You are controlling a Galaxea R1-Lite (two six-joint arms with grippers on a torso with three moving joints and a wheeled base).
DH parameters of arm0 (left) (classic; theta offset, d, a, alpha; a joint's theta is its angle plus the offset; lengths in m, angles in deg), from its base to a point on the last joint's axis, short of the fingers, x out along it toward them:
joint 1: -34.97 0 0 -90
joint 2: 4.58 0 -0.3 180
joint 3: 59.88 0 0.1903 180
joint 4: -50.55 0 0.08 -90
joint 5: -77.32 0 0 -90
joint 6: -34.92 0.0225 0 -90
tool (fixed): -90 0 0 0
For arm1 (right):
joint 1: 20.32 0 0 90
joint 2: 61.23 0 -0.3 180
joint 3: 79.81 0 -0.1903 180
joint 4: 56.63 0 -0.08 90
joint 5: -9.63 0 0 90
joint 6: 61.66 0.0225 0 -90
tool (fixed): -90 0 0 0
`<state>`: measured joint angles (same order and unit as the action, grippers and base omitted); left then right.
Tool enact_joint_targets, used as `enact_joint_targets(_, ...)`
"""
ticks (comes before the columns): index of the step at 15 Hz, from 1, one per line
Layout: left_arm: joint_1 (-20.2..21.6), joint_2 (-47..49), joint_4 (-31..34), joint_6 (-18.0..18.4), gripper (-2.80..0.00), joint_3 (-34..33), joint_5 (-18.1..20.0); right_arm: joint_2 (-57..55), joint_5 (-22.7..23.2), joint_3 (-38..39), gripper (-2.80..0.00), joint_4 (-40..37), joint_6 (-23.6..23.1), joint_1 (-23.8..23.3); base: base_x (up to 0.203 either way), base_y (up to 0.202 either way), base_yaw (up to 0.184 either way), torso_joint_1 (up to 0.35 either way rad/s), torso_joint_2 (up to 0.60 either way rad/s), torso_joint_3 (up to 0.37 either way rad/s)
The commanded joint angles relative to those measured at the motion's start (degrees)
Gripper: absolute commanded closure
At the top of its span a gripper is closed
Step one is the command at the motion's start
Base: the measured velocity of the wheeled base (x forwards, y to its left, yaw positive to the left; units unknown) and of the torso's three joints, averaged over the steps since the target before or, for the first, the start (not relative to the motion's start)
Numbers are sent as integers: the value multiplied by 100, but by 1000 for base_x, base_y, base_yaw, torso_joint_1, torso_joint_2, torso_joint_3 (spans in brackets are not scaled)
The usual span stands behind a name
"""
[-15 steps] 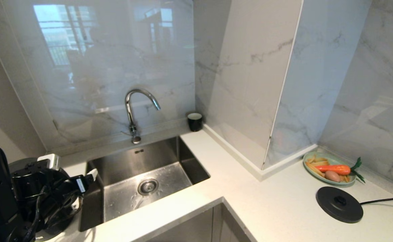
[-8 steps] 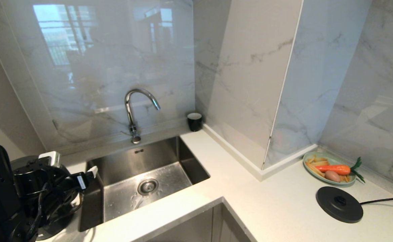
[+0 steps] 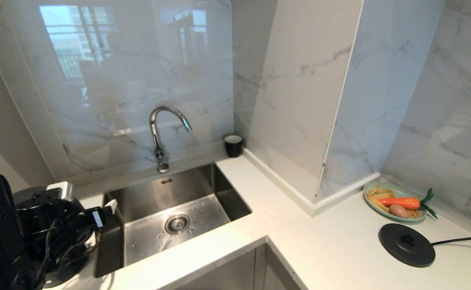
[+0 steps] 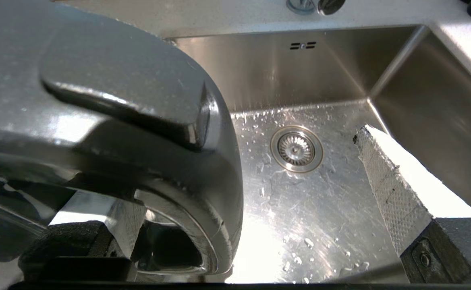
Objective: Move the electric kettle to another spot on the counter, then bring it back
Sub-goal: Grab the kettle
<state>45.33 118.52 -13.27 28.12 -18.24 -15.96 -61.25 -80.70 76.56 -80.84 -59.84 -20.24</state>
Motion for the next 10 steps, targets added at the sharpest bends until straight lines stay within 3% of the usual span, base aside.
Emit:
enact_joint_targets(1, -25, -32, -48, -6, -280, -34, 3, 2, -2, 0, 0, -2, 2, 1, 0, 0, 0, 0, 0, 0)
enact_joint_targets(7, -172, -14, -48, 12, -280, -84, -3, -2, -2, 0, 0, 2, 2, 1, 0, 0, 0, 0, 0, 0)
enact_joint_targets(8, -184, -14, -48, 18, 0, -111, -6, -6, 0, 0, 0, 0, 2, 1, 0, 0, 0, 0, 0, 0)
enact_joint_targets(10, -184, -23, -48, 21, 0, -122, -6, -6, -2, 0, 0, -3, 2, 1, 0, 0, 0, 0, 0, 0)
